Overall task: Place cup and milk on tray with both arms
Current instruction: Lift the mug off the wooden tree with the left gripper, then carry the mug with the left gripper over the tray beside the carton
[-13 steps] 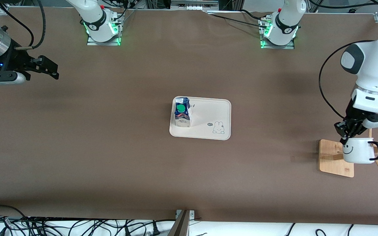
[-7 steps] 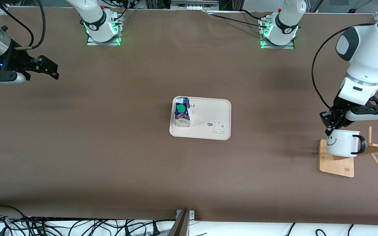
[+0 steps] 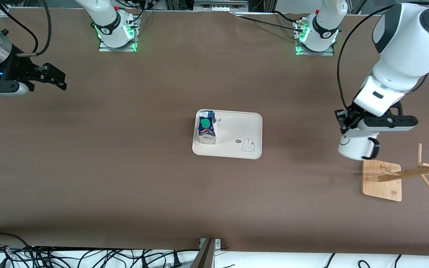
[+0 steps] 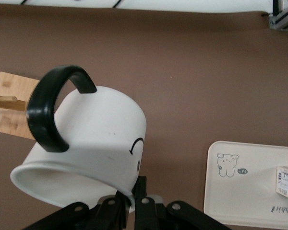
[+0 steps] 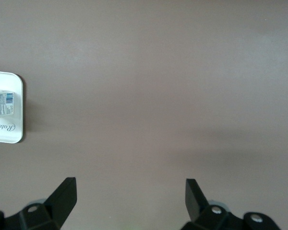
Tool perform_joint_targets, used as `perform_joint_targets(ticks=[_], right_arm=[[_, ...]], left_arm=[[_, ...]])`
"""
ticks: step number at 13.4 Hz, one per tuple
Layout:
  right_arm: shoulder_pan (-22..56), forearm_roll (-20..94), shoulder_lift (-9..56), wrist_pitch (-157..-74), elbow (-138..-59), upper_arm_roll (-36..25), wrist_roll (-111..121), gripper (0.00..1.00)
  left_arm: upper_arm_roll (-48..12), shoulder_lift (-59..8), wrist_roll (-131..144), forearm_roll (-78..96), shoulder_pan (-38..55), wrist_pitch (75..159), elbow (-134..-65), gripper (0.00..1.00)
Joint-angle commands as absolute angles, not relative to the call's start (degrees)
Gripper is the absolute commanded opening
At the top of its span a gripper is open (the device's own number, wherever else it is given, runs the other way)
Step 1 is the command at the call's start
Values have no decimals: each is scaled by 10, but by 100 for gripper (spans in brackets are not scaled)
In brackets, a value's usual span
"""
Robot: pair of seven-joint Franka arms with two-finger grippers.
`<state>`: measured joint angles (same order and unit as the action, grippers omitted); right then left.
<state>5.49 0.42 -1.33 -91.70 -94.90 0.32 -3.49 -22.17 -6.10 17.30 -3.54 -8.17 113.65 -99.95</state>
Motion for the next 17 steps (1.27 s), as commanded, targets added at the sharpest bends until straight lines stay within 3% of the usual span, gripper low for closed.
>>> perform_joint_targets(ticks=[1, 5, 9, 17], right_arm=[[54, 2, -11, -908, -940, 4, -40, 100], [54, 2, -11, -908, -940, 4, -40, 100], [53, 2, -11, -908, -940, 4, -39, 100], [51, 2, -11, -908, -940, 3, -39, 100]], left_arm=[[-239, -92, 181, -21, -49, 1079, -960, 0], [-239, -147, 200, -22, 32, 1063, -932, 0], [-237, -286, 330, -29, 108, 976, -785, 0], [-235, -427, 439, 6, 185, 985, -753, 0]])
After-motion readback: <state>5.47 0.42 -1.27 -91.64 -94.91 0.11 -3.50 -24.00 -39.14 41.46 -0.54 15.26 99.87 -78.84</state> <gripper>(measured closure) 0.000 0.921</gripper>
